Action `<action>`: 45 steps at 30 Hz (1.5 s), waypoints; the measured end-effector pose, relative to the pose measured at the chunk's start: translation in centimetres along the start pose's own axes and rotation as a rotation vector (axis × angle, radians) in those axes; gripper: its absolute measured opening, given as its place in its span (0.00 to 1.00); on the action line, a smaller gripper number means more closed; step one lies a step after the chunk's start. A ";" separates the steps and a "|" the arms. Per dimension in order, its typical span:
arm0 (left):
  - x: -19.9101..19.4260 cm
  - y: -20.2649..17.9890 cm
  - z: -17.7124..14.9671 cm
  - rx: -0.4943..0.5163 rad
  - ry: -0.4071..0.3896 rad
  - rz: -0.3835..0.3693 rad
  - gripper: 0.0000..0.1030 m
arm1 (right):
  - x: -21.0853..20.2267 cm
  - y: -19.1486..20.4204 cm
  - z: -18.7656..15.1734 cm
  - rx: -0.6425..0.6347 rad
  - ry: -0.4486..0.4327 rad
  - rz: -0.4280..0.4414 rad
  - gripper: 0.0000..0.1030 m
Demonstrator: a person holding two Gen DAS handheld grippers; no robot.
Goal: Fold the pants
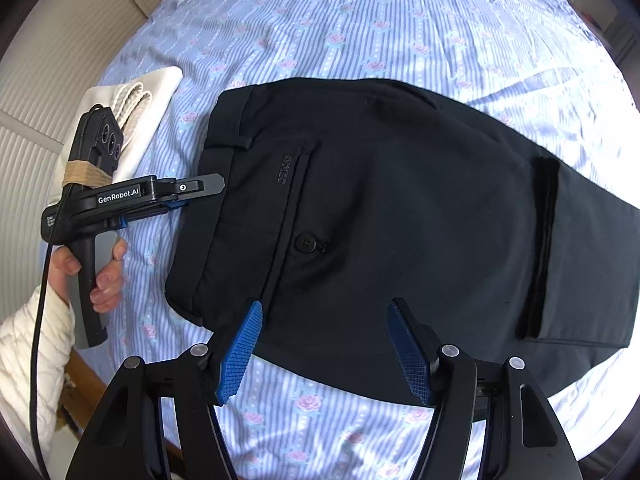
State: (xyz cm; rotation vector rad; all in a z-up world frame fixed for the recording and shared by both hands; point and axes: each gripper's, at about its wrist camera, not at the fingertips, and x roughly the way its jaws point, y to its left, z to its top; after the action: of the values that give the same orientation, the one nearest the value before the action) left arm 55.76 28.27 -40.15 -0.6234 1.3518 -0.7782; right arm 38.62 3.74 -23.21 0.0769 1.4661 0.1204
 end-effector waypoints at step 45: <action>2.1 -14.9 0.0 -0.187 -0.018 0.212 0.20 | -6.2 -9.9 -3.7 0.221 -0.150 0.064 0.64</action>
State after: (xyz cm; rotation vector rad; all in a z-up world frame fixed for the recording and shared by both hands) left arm 53.98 17.55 -29.78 -0.6201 1.4574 -0.4779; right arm 34.67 -6.95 -18.70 0.3062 1.3229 0.0035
